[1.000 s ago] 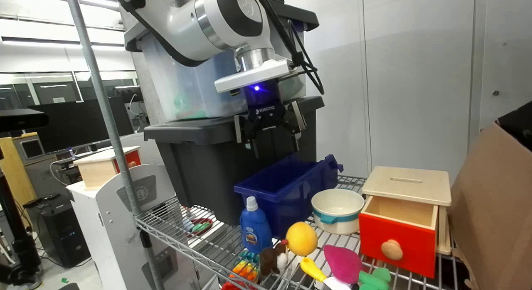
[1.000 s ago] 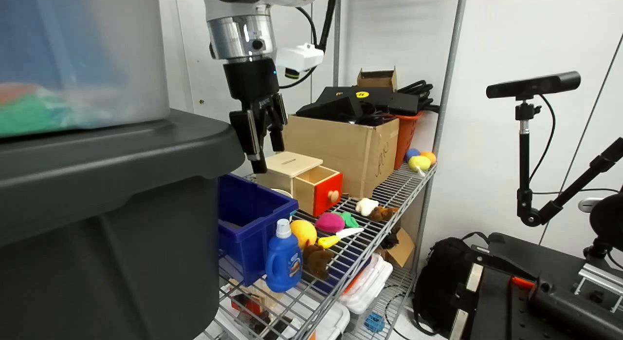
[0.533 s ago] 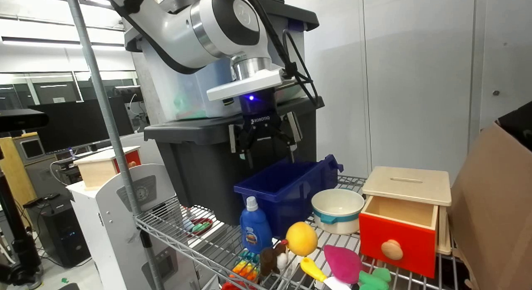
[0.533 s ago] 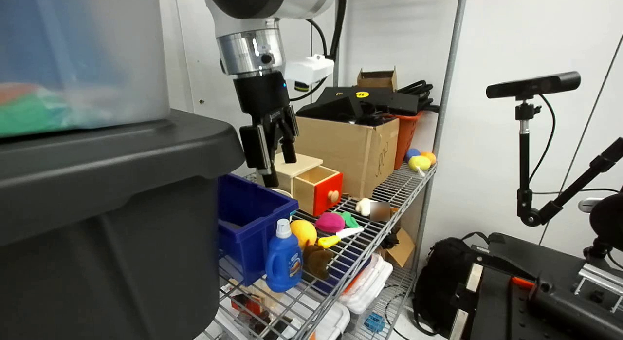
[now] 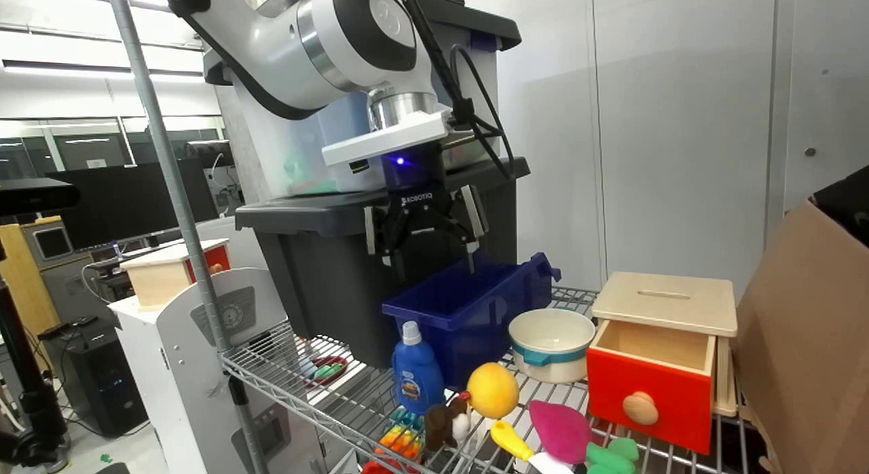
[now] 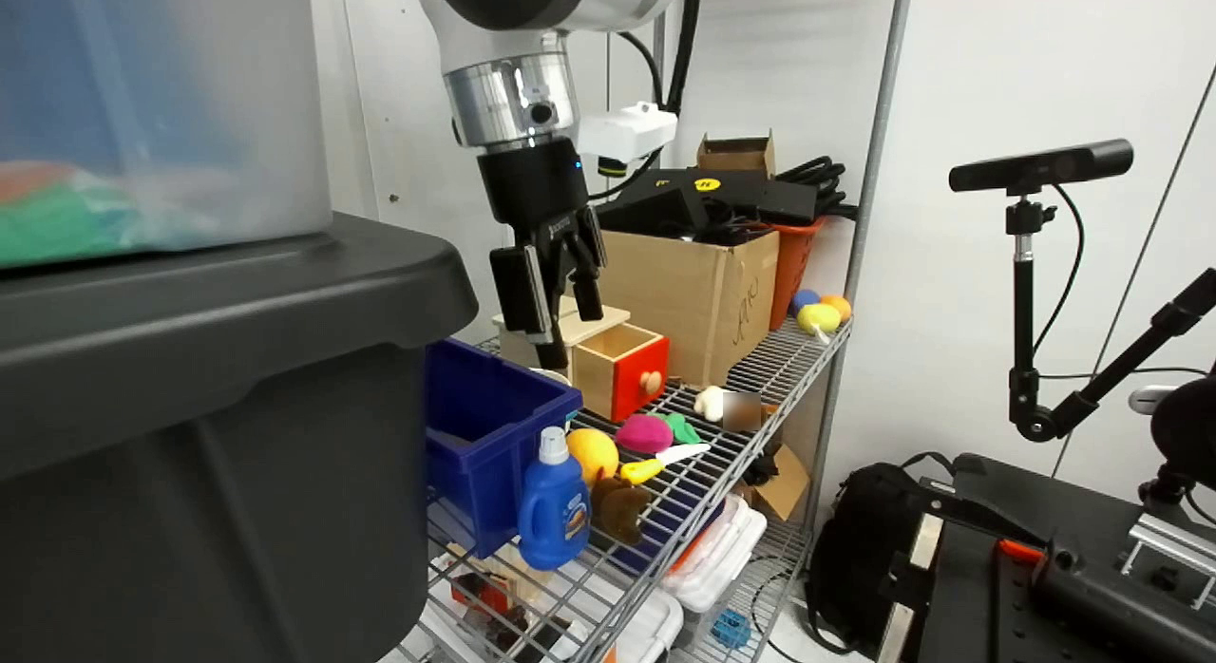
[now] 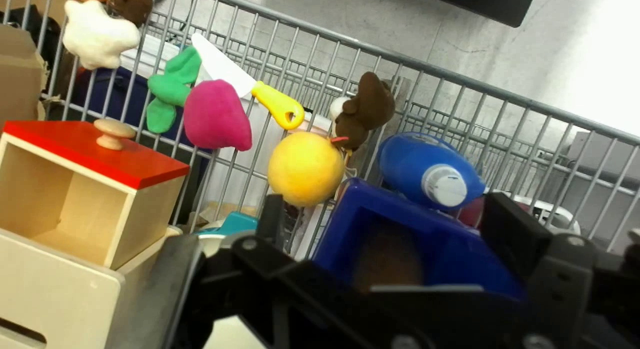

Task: Put the brown plush toy in the blue storage container

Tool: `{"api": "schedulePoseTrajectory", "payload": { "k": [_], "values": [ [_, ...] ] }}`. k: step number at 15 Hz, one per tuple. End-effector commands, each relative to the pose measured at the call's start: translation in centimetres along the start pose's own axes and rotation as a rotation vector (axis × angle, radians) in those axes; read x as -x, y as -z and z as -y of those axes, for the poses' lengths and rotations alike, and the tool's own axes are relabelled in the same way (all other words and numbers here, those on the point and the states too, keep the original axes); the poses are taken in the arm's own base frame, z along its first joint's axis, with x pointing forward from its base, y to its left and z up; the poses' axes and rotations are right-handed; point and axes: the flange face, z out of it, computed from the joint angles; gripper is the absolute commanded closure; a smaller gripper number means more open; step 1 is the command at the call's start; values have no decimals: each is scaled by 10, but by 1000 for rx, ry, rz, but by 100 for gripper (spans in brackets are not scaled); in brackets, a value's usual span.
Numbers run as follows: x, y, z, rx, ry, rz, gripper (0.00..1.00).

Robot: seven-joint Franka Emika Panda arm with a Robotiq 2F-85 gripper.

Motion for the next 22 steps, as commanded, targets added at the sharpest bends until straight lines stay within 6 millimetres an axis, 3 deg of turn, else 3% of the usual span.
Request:
{"api": "schedulePoseTrajectory", "payload": {
  "k": [1, 6, 12, 22],
  "values": [
    [14, 5, 2, 19, -27, -13, 0],
    [32, -7, -1, 11, -70, -10, 0],
    [68, -29, -4, 7, -150, 11, 0],
    [116, -30, -5, 30, -299, 65, 0]
  ]
}}
